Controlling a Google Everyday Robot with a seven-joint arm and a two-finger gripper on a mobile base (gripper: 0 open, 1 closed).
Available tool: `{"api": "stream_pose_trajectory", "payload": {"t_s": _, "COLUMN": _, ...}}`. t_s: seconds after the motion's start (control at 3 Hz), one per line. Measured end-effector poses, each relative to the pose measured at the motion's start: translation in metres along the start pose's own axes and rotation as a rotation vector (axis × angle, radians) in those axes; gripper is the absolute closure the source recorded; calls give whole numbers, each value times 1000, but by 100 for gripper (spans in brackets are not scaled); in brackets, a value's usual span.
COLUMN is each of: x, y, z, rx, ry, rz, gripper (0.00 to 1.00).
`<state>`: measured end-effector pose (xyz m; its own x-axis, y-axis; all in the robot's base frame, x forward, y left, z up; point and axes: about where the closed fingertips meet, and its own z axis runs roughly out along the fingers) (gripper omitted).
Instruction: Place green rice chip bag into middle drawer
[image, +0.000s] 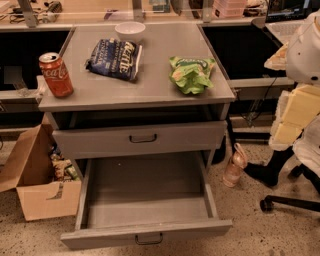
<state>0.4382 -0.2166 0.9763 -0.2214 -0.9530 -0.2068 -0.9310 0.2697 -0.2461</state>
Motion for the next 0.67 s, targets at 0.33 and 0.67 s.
{"api": "stream_pose_trajectory", "payload": {"t_s": 0.33, "x": 0, "y": 0, "z": 0, "rx": 0, "ry": 0, "rz": 0, "gripper": 0}}
{"api": "stream_pose_trajectory", "payload": {"t_s": 0.67, "x": -2, "y": -4, "z": 2, "rx": 15, "ry": -16, "rz": 6, "gripper": 0}}
